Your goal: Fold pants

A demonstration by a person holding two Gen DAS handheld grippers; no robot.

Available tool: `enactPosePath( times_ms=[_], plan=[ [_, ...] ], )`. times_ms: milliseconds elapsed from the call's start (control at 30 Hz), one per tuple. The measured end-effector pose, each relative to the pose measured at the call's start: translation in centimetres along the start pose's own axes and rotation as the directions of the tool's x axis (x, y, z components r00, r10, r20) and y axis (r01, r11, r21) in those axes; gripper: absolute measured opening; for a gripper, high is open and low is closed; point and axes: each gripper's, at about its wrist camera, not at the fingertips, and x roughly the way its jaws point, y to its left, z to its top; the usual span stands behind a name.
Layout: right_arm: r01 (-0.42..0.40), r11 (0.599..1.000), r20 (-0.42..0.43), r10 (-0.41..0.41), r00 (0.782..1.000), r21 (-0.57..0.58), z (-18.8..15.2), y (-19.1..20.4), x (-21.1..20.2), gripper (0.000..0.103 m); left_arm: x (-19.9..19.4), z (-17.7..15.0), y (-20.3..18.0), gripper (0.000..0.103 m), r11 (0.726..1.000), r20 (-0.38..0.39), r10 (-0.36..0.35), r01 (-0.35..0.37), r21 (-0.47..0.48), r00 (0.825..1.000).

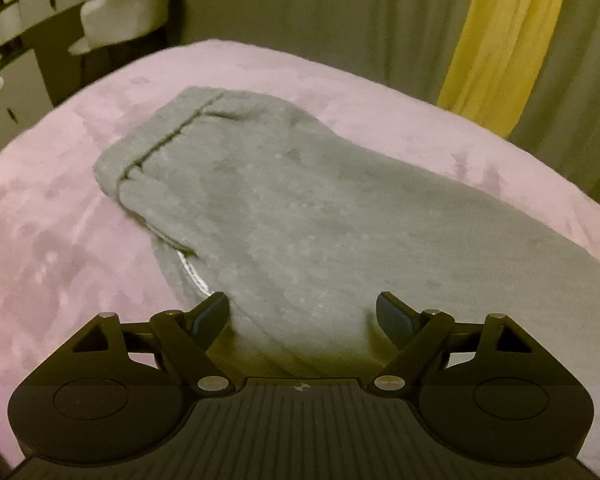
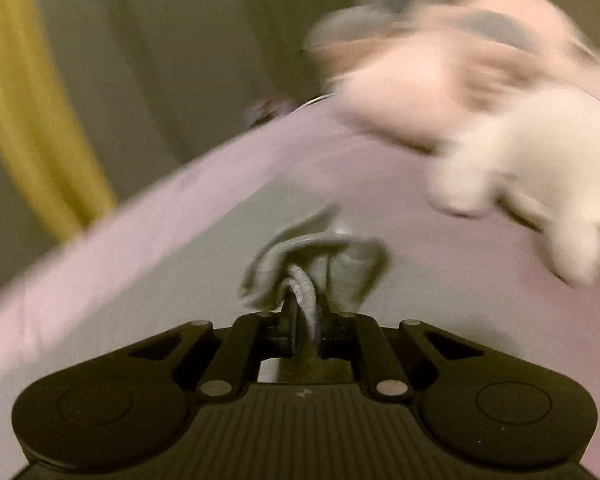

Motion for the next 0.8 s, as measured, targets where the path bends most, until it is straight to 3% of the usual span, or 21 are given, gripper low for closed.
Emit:
enactPosePath(
  times_ms=[133,267,400,433,500,567,667,700,767,800],
  plan=[
    [0.003,0.979,-0.108,0.02,0.994,0.206,-0.5,-6.2,2.0,0.008,0.5,-0.3,-0.5,0.086,0.998,-0.039,-0.06,0.06,-0.013,0.997],
    [-0.005,0.991,-0.082,0.017,0.996,0.135,-2.0,-6.0,2.5,0.01,1.0,-0.5,-1.1,0.088,0.996,-0.077,-0.088,0.087,-0.015,0.993],
    [-0.074,0.98,-0.091,0.092,0.992,0.185,-1.8,-5.8,2.4,0.04,1.6,-0.4,-1.0,0.086,0.992,-0.1,-0.118,0.114,-0.046,0.988],
    [-0.082,0.981,-0.093,0.1,0.991,0.176,-1.7,-5.5,2.3,0.041,1.7,-0.5,-1.0,0.086,0.991,-0.1,-0.13,0.126,-0.051,0.986],
    [-0.086,0.985,-0.098,0.101,0.99,0.15,-1.9,-5.2,2.5,0.041,2.0,-0.5,-1.0,0.084,0.988,-0.104,-0.147,0.141,-0.058,0.984],
    [-0.086,0.987,-0.095,0.1,0.99,0.134,-1.9,-5.1,2.1,0.04,2.1,-0.5,-1.1,0.074,0.988,-0.12,-0.149,0.142,-0.062,0.982],
    [-0.102,0.984,-0.118,0.12,0.986,0.145,-2.2,-5.1,1.9,0.015,2.0,-0.5,-0.7,0.056,0.99,-0.124,-0.137,0.132,-0.05,0.983],
    [-0.104,0.982,-0.127,0.124,0.984,0.157,-2.2,-5.2,2.1,0.015,2.2,-0.4,-0.4,0.055,0.989,-0.13,-0.141,0.135,-0.053,0.981],
    [-0.103,0.98,-0.13,0.126,0.983,0.168,-2.2,-5.4,2.1,0.015,2.4,-0.3,0.2,0.044,0.989,-0.144,-0.139,0.129,-0.079,0.98],
    [-0.101,0.98,-0.131,0.124,0.984,0.169,-2.3,-5.4,2.1,0.015,2.3,-0.3,0.7,0.044,0.985,-0.147,-0.153,0.14,-0.097,0.977]
  ],
)
